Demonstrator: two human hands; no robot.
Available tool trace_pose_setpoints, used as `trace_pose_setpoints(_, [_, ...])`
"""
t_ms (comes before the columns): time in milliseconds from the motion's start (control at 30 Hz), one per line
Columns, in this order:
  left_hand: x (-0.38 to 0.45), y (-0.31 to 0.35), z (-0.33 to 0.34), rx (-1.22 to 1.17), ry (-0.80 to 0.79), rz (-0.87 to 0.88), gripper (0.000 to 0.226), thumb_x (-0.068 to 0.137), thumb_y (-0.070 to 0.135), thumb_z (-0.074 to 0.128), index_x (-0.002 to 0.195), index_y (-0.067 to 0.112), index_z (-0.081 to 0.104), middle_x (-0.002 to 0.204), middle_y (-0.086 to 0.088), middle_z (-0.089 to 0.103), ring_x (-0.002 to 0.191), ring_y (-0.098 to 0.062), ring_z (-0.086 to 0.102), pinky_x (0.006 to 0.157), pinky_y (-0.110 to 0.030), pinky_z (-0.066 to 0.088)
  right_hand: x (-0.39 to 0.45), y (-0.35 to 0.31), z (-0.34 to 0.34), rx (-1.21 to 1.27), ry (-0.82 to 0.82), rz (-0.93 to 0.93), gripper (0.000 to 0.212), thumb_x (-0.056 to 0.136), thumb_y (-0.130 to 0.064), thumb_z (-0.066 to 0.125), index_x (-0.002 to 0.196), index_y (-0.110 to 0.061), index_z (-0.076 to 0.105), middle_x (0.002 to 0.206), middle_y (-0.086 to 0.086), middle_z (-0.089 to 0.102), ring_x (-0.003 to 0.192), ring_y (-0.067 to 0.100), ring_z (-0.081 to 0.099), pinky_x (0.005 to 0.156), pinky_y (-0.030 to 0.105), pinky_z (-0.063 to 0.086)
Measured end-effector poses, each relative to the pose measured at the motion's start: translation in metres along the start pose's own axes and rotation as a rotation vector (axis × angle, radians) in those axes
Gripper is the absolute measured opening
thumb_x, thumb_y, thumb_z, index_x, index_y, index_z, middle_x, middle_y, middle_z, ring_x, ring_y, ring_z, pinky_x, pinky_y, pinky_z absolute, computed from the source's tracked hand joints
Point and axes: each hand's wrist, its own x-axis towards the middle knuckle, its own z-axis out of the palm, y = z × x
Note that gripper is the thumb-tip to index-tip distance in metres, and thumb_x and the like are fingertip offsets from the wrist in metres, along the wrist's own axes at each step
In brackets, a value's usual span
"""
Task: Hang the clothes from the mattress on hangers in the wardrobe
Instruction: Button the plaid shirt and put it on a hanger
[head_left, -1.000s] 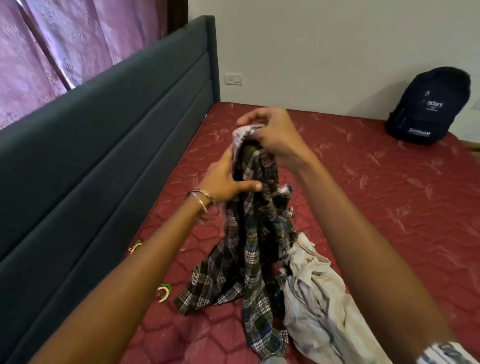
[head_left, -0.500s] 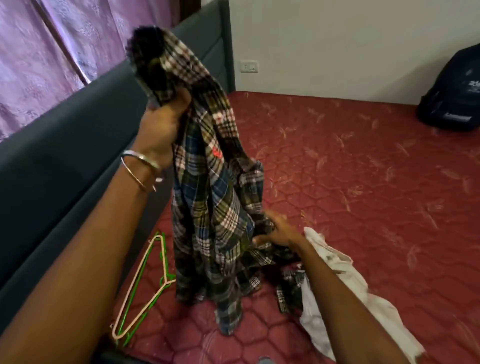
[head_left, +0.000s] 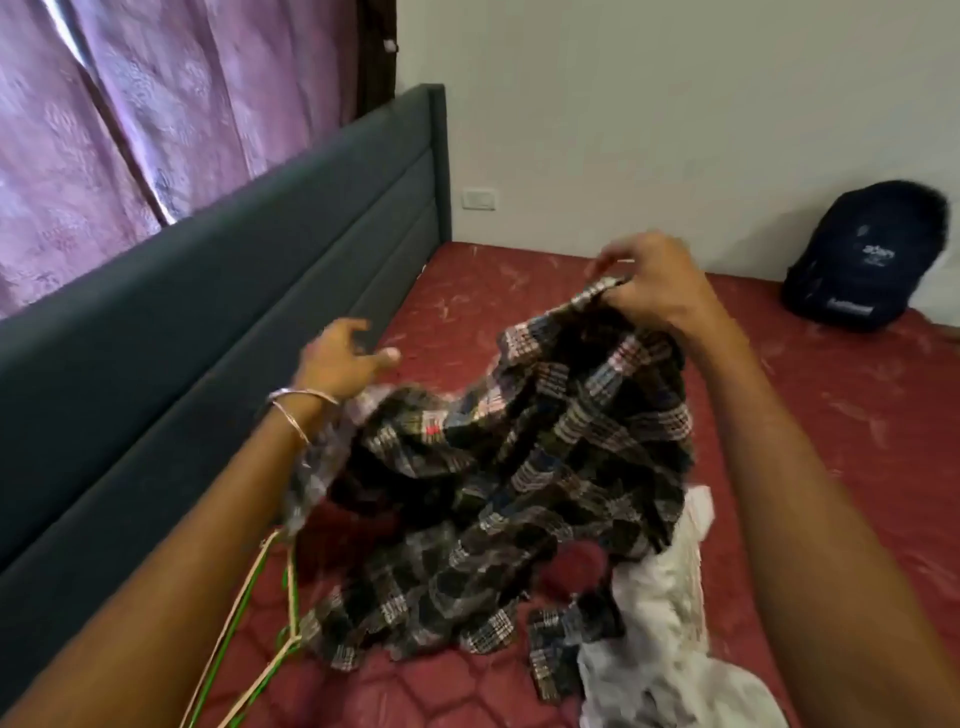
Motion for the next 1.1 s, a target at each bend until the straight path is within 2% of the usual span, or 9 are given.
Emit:
trace_pose_setpoints(100, [-0.025,0.070,0.016,-0.196,-0.067,0.323,0.017,0.088,0.033,0.065,0.089,0.017,0.070,0.081,0.000,0.070,0.072,-0.011,0.064,0.067,-0.028,0.053,0.010,-0.041,-0.018,0.228,0.009,0.286,0.007,0.072,-0.007,0.065,0.072,-0.012,0.069,0.068,0.007,0.063,0.057,0.015,0.057,0.052,0.020,0.045])
trace_pose_setpoints(233, [-0.068,0.133,0.009,-0.555,-0.209,0.430,0.041,0.087,0.039,0.060,0.078,0.000,0.067,0.058,-0.005,0.065,0.045,-0.016,0.058,0.041,-0.022,0.044,0.010,-0.067,-0.035,1.086,-0.338,0.616,0.024,0.089,0.006,0.036,0.078,-0.001,0.057,0.058,0.014,0.059,0.046,0.022,0.059,0.044,0.027,0.052])
trace_pose_setpoints(367, [-0.077,0.144,0.004,-0.380,-0.126,0.437,0.058,0.061,0.064,0.071,0.094,0.017,0.065,0.082,0.000,0.069,0.070,-0.010,0.063,0.058,-0.028,0.053,0.003,-0.078,-0.041,1.478,-0.086,0.578,0.033,0.091,0.016,0.030,0.109,-0.005,0.048,0.086,0.019,0.054,0.063,0.031,0.064,0.044,0.043,0.056])
trace_pose_setpoints(467, [-0.076,0.145,0.005,-0.093,-0.010,0.502,0.075,0.056,0.067,0.073,0.112,0.024,0.050,0.101,0.013,0.056,0.092,-0.002,0.055,0.075,-0.020,0.047,0.004,-0.086,-0.039,1.600,0.065,0.503,0.045,0.090,0.014,0.022,0.118,-0.010,0.047,0.075,0.012,0.045,0.062,0.026,0.057,0.049,0.043,0.058])
trace_pose_setpoints(533, [-0.073,0.147,0.012,0.076,0.128,0.559,0.091,0.055,0.073,0.070,0.125,0.021,0.042,0.115,0.005,0.049,0.105,-0.012,0.050,0.083,-0.031,0.046,0.007,-0.093,-0.039,1.624,0.080,0.454,0.040,0.093,0.010,0.026,0.114,-0.010,0.053,0.067,0.008,0.042,0.065,0.023,0.052,0.055,0.041,0.059])
trace_pose_setpoints(700, [-0.041,0.146,-0.002,0.322,0.583,0.645,0.023,0.092,0.020,0.048,0.111,0.009,0.055,0.105,-0.012,0.059,0.094,-0.033,0.058,0.073,-0.041,0.044,0.010,-0.103,-0.043,1.488,-0.100,0.273,0.023,0.086,0.014,0.049,0.107,0.008,0.058,0.091,0.020,0.060,0.083,0.029,0.064,0.070,0.038,0.060])
trace_pose_setpoints(800, [-0.025,0.149,-0.032,0.324,0.710,0.707,0.025,0.095,0.018,0.041,0.110,0.008,0.059,0.105,-0.014,0.060,0.093,-0.032,0.058,0.076,-0.042,0.046,0.012,-0.085,-0.034,0.785,-0.161,0.113,0.012,0.079,0.005,0.070,0.088,-0.001,0.065,0.090,0.019,0.070,0.077,0.030,0.071,0.067,0.041,0.059])
trace_pose_setpoints(933, [-0.012,0.158,-0.054,0.362,0.693,0.785,0.026,0.096,0.016,0.040,0.113,0.008,0.058,0.108,-0.013,0.061,0.094,-0.032,0.059,0.078,-0.042,0.049,0.022,-0.066,-0.015,-0.081,-0.074,-0.050,0.025,0.072,-0.050,0.074,0.079,-0.026,0.069,0.074,0.003,0.062,0.075,0.025,0.061,0.070,0.035,0.051])
trace_pose_setpoints(1100, [-0.002,0.152,-0.072,0.228,0.734,0.831,0.031,0.090,0.011,0.038,0.110,0.009,0.061,0.105,-0.013,0.064,0.096,-0.026,0.058,0.081,-0.027,0.040,0.005,-0.045,0.021,-0.003,-0.326,-0.167,0.026,0.063,-0.044,0.054,0.074,-0.021,0.060,0.071,0.003,0.054,0.075,0.021,0.051,0.061,0.029,0.033])
